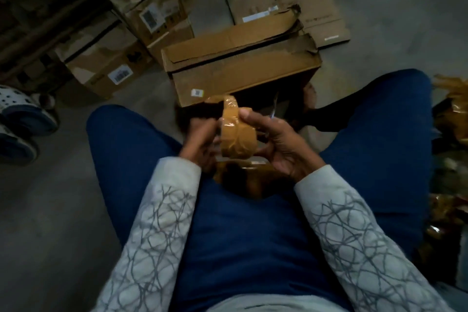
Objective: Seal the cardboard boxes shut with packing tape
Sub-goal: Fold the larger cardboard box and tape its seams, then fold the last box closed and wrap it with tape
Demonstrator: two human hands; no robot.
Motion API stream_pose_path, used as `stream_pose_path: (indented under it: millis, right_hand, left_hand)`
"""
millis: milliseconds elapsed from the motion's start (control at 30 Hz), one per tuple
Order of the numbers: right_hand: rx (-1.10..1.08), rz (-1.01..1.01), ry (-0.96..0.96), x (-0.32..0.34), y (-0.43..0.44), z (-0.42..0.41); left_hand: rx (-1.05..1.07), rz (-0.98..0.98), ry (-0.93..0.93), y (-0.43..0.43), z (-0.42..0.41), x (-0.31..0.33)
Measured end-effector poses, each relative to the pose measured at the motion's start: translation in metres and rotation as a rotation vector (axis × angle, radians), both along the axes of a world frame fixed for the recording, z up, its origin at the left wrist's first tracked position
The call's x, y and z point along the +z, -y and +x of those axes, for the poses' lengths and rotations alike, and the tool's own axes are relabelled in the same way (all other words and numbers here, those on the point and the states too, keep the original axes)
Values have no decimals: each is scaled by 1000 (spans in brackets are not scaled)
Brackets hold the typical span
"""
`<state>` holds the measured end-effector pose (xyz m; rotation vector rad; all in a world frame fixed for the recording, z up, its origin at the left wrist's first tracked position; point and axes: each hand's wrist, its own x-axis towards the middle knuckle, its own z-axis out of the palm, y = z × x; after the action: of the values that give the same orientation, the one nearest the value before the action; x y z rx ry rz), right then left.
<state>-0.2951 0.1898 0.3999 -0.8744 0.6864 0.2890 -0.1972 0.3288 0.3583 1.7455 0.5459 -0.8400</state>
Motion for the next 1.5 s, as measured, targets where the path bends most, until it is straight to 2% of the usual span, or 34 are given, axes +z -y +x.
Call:
stream_pose_path:
  millis: [33, 67, 133, 200, 267, 367, 433, 600, 700, 800, 867, 967, 1067, 1133, 1333, 1500]
  right_hand:
    - [-11, -39, -18, -3, -2, 1]
    - [-31, -77, -41, -7, -2, 3]
    - [-44, -115, -92, -13, -1, 5]
    - [1, -147, -120, -16, 0, 7]
    - [56, -249, -161, -24, 2, 11]
    - [97, -386, -186, -35, 12, 18]
    - [95, -451, -170, -43, 23, 26]
    - [-2, -509, -131, -58, 75, 97]
    - [40, -772, -146, -86, 124, 148]
    - [164, -1131, -343, -136, 179, 162]
    - [174, -1235, -415, -166, 206, 159]
    - [-3, -1132, -490, -196, 238, 153]
    - [-151, -972, -427, -209, 258, 154]
    - [-152, -914, -396, -214, 263, 160]
    - [-111, -988, -376, -219, 254, 158]
    - [-103, -1052, -582, -219, 243, 119]
  left_hand:
    - [78, -155, -206, -2, -9, -2]
    - [98, -307, -321, -3, -15, -6]
    - [30, -573, -360, -4, -19, -8]
    - [-42, -685, -380, -3, -17, -1]
    - [-58, -641, -355, -3, -15, 7]
    - [-80, -415, -236, 7, -6, 9]
    - [-19, -295, -183, 11, 14, 0]
    - [157, -203, -136, -13, 94, -27]
    - [378, -178, -91, -34, 120, -49]
    - [696, -264, -74, -38, 122, -79]
    - [789, -284, -50, -39, 120, -100]
    - [768, -335, -21, -35, 130, -124]
    - [664, -374, -2, -31, 141, -136]
    - [625, -375, 16, -31, 147, -147]
    - [475, -287, 1, -31, 157, -158]
    - [367, -319, 35, -14, 179, -145]
